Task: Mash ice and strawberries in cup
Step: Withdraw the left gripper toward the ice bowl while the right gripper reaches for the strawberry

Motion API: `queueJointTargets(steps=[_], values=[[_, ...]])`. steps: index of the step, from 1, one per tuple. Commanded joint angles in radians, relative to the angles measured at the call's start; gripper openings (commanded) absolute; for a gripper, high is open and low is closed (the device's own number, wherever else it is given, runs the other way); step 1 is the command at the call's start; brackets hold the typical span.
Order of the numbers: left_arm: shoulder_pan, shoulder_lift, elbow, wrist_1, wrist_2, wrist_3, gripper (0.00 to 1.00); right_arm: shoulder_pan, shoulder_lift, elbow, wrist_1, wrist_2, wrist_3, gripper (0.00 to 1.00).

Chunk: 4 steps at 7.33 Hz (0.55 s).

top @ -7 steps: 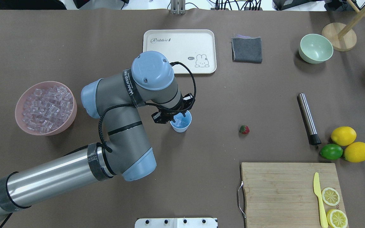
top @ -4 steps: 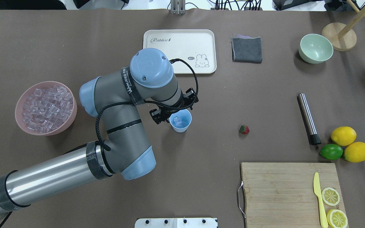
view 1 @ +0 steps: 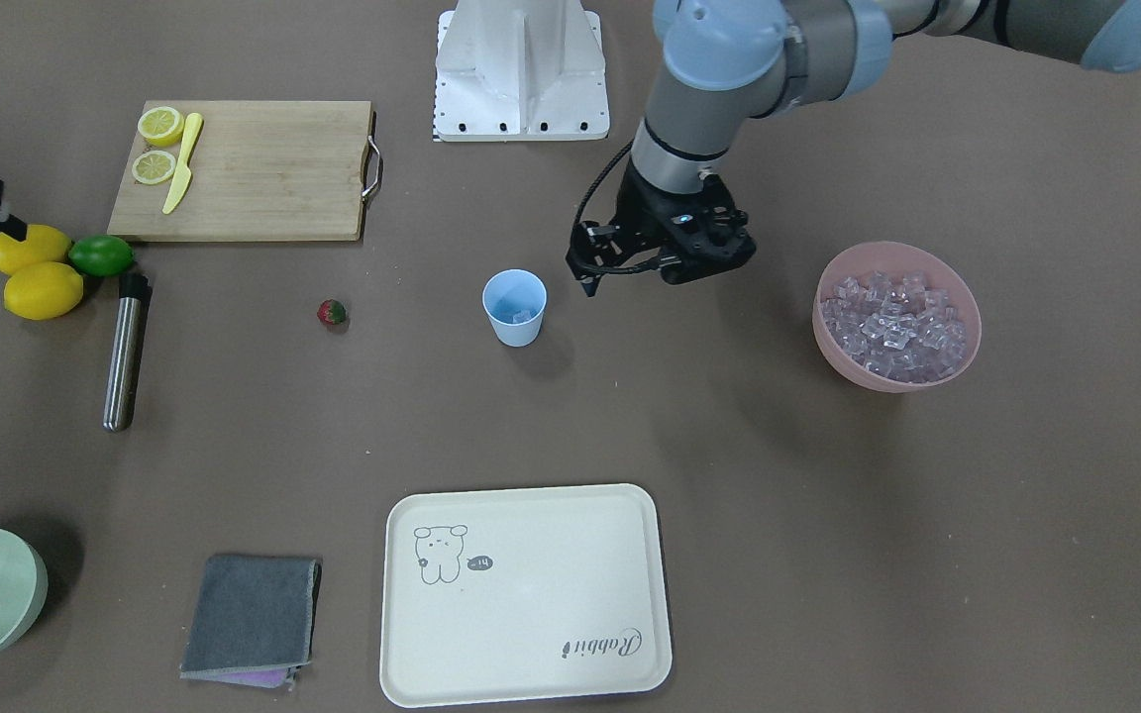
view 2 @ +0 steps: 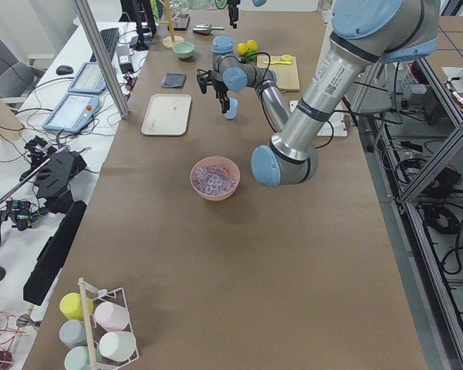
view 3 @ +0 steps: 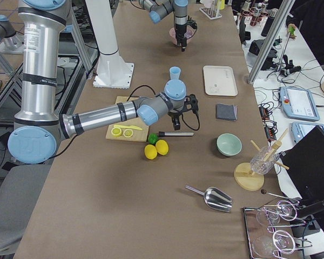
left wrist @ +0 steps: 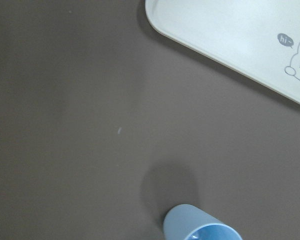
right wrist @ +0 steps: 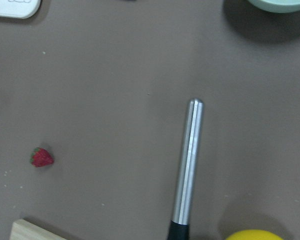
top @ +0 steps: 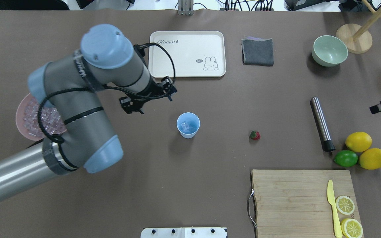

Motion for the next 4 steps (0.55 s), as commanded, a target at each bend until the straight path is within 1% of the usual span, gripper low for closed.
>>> queueJointTargets(steps=[1,2,3,4], values=[[-0.082,0.128,-0.072,0.035,-0.012,0.204,0.98,-0.272,0.123,0.009,0.130,-0.231,0.379,1.00],[-0.114,0.157,-0.075,0.035,-0.014,0.267,0.98,-0.378,0.186,0.001,0.124,-0.324,0.459,1.00],[-0.148,0.188,-0.082,0.037,-0.015,0.329,0.98,-0.466,0.226,-0.025,0.121,-0.422,0.484,1.00],[-0.174,0.231,-0.096,0.037,-0.026,0.399,0.98,-0.501,0.254,-0.055,0.121,-0.453,0.484,0.99]])
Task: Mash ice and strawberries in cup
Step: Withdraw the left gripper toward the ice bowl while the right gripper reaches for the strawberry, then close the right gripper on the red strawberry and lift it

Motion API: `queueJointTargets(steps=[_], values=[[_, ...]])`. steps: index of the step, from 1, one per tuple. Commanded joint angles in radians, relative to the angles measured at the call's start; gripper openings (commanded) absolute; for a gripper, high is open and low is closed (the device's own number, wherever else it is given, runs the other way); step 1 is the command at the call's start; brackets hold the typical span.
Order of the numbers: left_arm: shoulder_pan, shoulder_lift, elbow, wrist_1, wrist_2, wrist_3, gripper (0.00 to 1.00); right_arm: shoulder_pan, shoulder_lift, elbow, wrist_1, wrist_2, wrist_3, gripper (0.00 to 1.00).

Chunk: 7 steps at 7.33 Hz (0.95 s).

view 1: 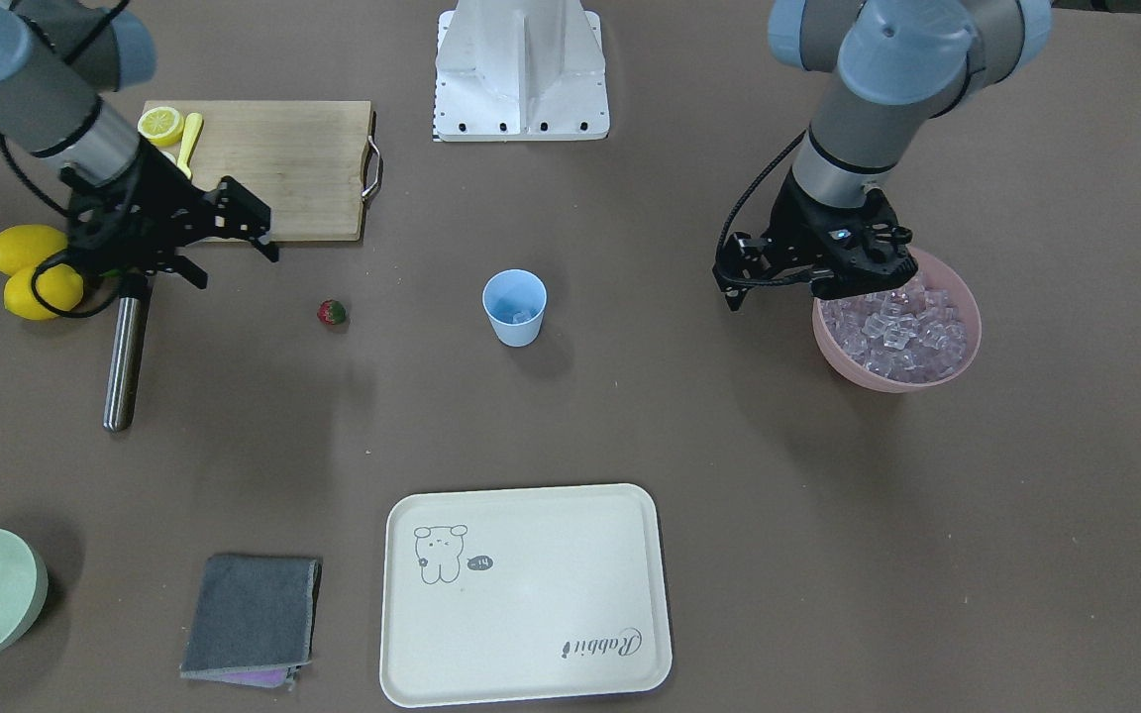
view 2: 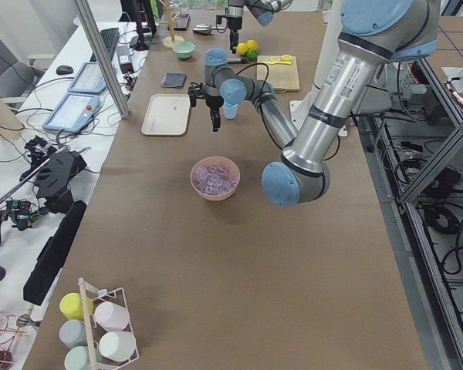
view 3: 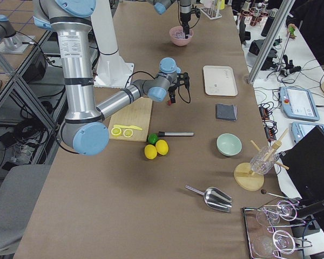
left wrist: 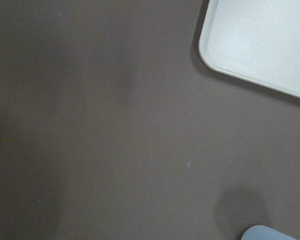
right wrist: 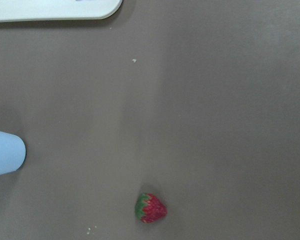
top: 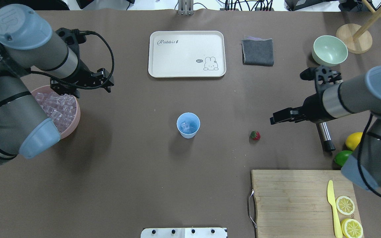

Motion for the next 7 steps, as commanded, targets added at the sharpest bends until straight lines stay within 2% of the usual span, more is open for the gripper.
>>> queueJointTargets(steps=[1,2,5,7], values=[[-0.062,0.091,-0.030,0.000,-0.026,0.148,0.98,-0.098,0.055,-0.057,0.001,-0.091,0.029,0.98],[-0.079,0.125,-0.047,0.001,-0.026,0.197,0.98,-0.133,0.063,-0.085,0.001,-0.137,0.029,0.94],[-0.081,0.141,-0.070,0.003,-0.024,0.199,0.98,-0.144,0.094,-0.157,0.001,-0.159,0.017,0.81],[-0.081,0.141,-0.068,0.004,-0.024,0.198,0.98,-0.146,0.094,-0.167,-0.001,-0.167,0.017,0.73]])
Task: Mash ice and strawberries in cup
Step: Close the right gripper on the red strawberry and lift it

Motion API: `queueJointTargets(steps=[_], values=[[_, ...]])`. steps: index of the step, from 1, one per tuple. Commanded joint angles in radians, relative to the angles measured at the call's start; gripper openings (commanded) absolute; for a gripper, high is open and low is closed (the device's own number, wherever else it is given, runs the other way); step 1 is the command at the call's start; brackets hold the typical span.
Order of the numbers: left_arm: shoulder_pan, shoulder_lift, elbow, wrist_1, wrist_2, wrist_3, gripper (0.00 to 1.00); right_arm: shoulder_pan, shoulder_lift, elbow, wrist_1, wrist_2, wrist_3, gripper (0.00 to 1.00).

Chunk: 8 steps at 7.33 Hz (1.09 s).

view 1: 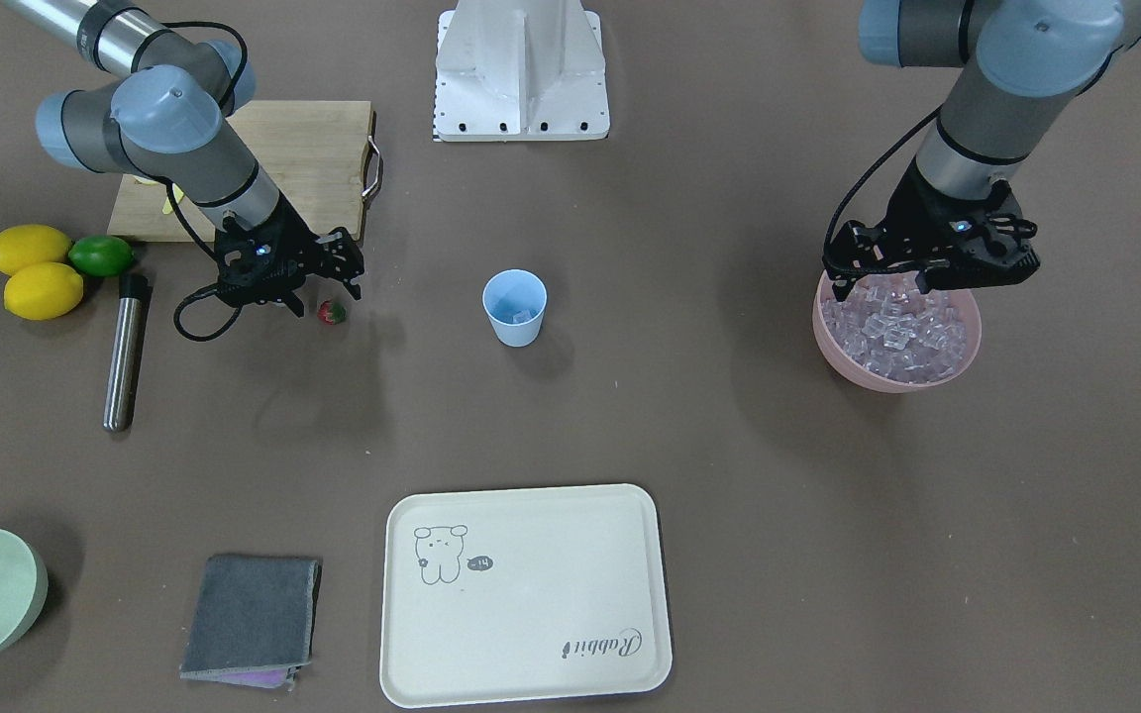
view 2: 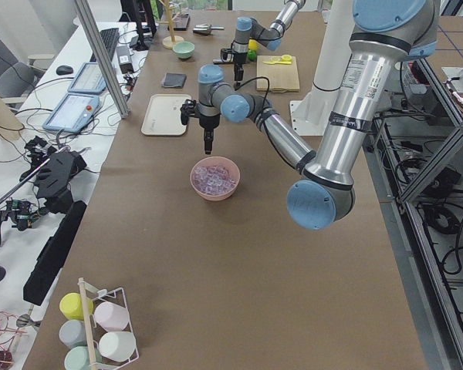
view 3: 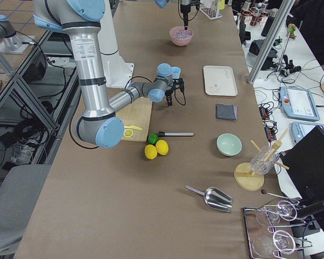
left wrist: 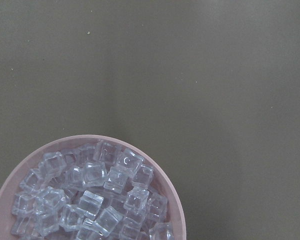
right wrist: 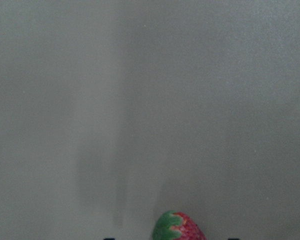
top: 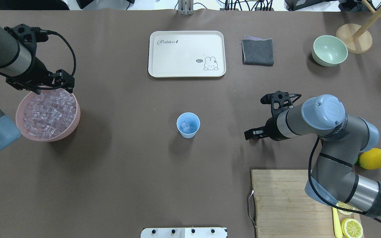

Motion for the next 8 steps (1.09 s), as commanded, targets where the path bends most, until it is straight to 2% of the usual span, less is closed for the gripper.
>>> queueJointTargets(steps=[1,3,5,6,7,8], values=[[0.000,0.001,0.003,0.001,0.000,0.000,0.98,-0.001,0.004,-0.010,-0.007,-0.023,0.000,0.69],[0.000,0.001,0.006,0.001,0.000,0.000,0.98,-0.003,0.004,-0.014,-0.016,-0.031,-0.002,0.64],[0.000,0.001,0.009,0.001,0.002,0.000,0.98,-0.016,0.005,-0.014,-0.016,-0.046,-0.001,0.64],[0.000,-0.001,0.011,0.001,0.002,0.000,0.98,-0.018,0.004,-0.014,-0.017,-0.051,0.001,0.46],[0.001,-0.002,0.011,0.001,0.002,0.000,0.98,-0.018,0.002,-0.014,-0.017,-0.050,-0.002,0.04],[0.000,-0.002,0.011,0.001,0.002,0.000,0.98,-0.016,0.001,-0.014,-0.017,-0.048,-0.005,0.00]])
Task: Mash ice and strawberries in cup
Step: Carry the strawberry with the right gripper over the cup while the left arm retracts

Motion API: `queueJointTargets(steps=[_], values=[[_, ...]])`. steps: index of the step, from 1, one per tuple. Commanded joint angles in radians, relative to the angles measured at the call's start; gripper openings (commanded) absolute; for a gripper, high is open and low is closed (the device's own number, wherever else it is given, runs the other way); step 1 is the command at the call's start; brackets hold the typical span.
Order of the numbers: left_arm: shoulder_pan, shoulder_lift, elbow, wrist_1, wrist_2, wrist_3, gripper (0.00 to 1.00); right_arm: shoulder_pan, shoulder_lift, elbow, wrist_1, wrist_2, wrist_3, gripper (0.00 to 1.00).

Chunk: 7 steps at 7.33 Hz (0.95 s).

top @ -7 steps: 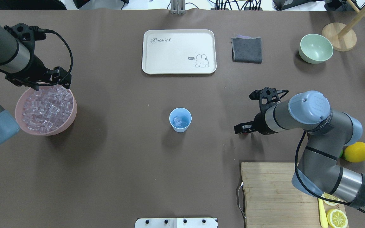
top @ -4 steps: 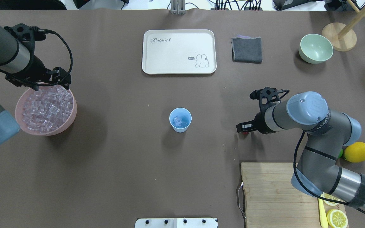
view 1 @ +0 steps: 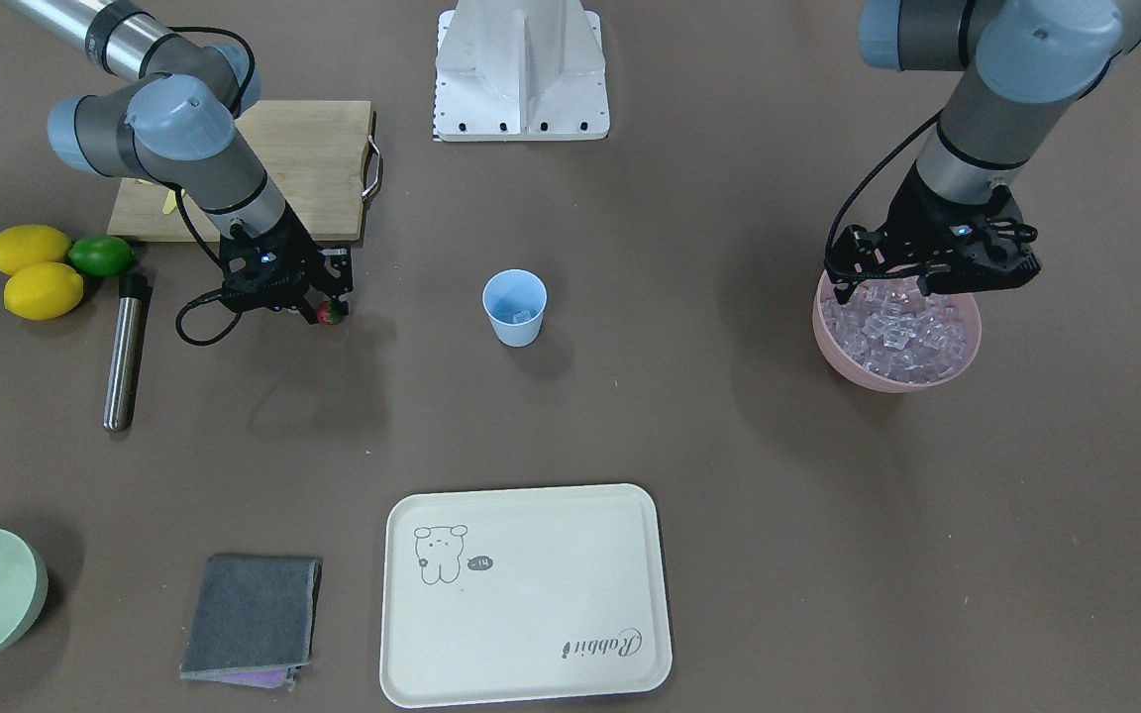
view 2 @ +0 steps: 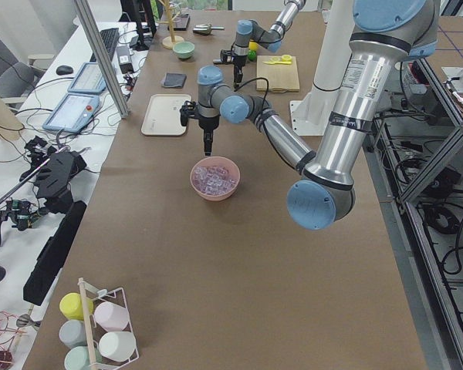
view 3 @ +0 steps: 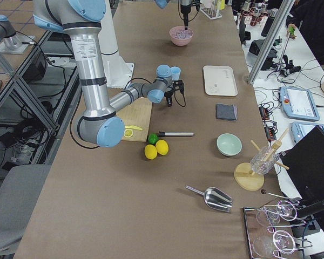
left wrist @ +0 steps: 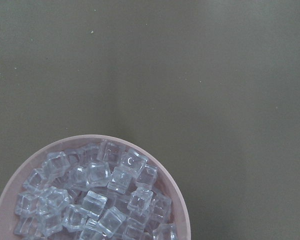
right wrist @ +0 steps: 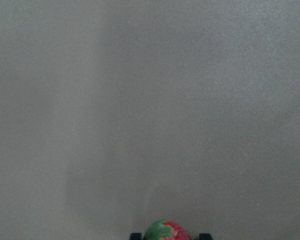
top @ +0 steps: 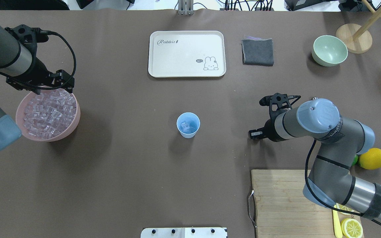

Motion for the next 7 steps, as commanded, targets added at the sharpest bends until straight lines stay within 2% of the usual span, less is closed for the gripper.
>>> queueJointTargets(steps=[1,2,4,7], values=[[-0.002,-0.001,-0.004,0.000,0.000,0.000,0.98,0.002,0.001,0.007,0.000,0.005,-0.003,0.00],[-0.016,-0.001,-0.003,0.002,-0.003,0.003,0.98,0.014,0.024,0.015,-0.008,0.007,-0.002,0.00],[-0.104,0.004,-0.015,0.046,-0.058,0.123,0.98,0.028,0.122,0.107,-0.162,0.004,0.009,0.00],[-0.247,0.108,-0.018,0.072,-0.061,0.389,0.98,-0.025,0.326,0.103,-0.300,-0.012,0.108,0.00]])
